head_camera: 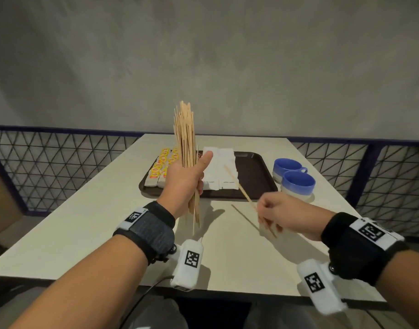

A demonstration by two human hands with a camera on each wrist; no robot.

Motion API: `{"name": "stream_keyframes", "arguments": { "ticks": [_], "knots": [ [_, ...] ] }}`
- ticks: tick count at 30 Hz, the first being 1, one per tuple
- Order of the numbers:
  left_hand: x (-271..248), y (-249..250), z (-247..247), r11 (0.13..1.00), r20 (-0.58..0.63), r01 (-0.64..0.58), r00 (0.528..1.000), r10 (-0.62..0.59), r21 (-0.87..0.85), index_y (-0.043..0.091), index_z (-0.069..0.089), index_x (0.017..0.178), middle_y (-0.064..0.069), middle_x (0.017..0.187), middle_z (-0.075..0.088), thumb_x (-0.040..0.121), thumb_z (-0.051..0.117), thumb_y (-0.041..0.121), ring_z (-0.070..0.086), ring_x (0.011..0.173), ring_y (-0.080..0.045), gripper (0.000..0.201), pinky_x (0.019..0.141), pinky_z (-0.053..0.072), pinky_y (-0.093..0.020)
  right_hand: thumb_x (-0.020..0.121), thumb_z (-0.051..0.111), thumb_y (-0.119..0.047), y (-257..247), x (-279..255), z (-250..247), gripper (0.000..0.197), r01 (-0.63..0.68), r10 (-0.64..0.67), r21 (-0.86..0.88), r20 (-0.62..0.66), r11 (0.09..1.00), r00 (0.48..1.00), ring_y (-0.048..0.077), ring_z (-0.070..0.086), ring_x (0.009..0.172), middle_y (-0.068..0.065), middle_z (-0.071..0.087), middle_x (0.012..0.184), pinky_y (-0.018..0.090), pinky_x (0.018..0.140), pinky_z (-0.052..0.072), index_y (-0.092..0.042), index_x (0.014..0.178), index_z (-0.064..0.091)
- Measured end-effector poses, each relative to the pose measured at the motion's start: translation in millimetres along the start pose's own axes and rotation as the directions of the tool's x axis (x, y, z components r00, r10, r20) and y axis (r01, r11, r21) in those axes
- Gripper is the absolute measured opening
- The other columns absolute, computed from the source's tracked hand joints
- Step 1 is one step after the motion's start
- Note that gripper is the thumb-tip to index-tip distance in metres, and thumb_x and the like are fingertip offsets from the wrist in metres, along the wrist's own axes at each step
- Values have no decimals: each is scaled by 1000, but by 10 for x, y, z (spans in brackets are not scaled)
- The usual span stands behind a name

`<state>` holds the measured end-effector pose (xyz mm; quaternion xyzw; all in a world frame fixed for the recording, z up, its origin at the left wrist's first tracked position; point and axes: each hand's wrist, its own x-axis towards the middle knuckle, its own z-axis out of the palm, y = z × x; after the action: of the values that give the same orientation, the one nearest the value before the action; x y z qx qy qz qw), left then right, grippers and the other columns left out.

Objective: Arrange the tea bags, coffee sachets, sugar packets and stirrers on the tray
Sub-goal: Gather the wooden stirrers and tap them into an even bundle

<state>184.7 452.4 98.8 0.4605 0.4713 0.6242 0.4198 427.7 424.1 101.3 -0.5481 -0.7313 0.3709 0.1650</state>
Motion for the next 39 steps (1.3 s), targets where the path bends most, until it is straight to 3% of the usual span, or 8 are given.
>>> {"name": "stream_keyframes", "arguments": {
  "ticks": [4,13,19,22,25,31,34,39],
  "knots": [
    [-42,25,188,997,44,-4,999,7,-74,14,52,88,3,57,43,70,88,55,40,46,-15,57,47,40,-29,107,47,-14,-421,83,167,17,126,-104,356,-82,926,991,16,58,69,8,63,82,30,62,48,-5,96,57],
    [-142,-4,334,971,-22,-161,986,167,179,13,59,81,-9,70,54,86,77,18,57,63,-21,20,59,56,-49,96,64,-16,-632,246,362,13,206,-154,243,-217,948,964,24,68,93,12,71,105,40,82,57,-8,106,66],
    [-129,-12,387,953,19,-249,968,250,170,11,59,79,-6,71,59,89,65,7,58,63,-14,12,55,51,-26,80,80,-49,-772,231,155,76,260,-162,452,-244,853,956,5,55,117,-9,52,134,22,86,48,-27,143,44],
    [-224,-27,560,942,94,-264,964,250,207,13,62,94,6,77,56,101,53,1,55,66,3,16,61,47,-13,80,84,-36,-945,271,175,45,260,-185,454,-203,852,962,5,70,96,-5,71,109,20,72,56,-20,118,65],
    [-332,53,636,907,103,-341,940,326,248,2,59,109,-2,80,59,110,34,9,64,71,-8,26,67,55,-22,85,81,-28,-1014,311,232,21,218,-119,509,-221,833,968,14,72,88,2,76,92,29,71,58,-14,99,74],
    [-292,-37,440,889,190,-103,982,18,447,14,63,124,-3,97,72,96,66,10,68,93,-15,29,85,61,-35,90,75,-18,-924,368,414,22,234,33,654,-369,720,929,5,61,77,-5,64,86,20,58,48,-27,83,56],
    [-237,-44,319,892,228,-94,974,-10,442,18,58,135,-5,105,72,97,67,15,68,99,-15,39,87,60,-35,87,76,-15,-979,388,526,30,268,31,597,-441,756,897,12,63,80,-7,61,79,33,72,58,-28,73,52],
    [-282,-216,145,875,393,-39,903,-176,482,22,56,130,-7,122,70,85,81,11,65,118,-21,53,105,55,-48,89,70,-19,-1072,396,626,12,302,-12,542,-474,784,880,31,72,90,17,75,91,46,79,61,-20,79,63]
  ]
}}
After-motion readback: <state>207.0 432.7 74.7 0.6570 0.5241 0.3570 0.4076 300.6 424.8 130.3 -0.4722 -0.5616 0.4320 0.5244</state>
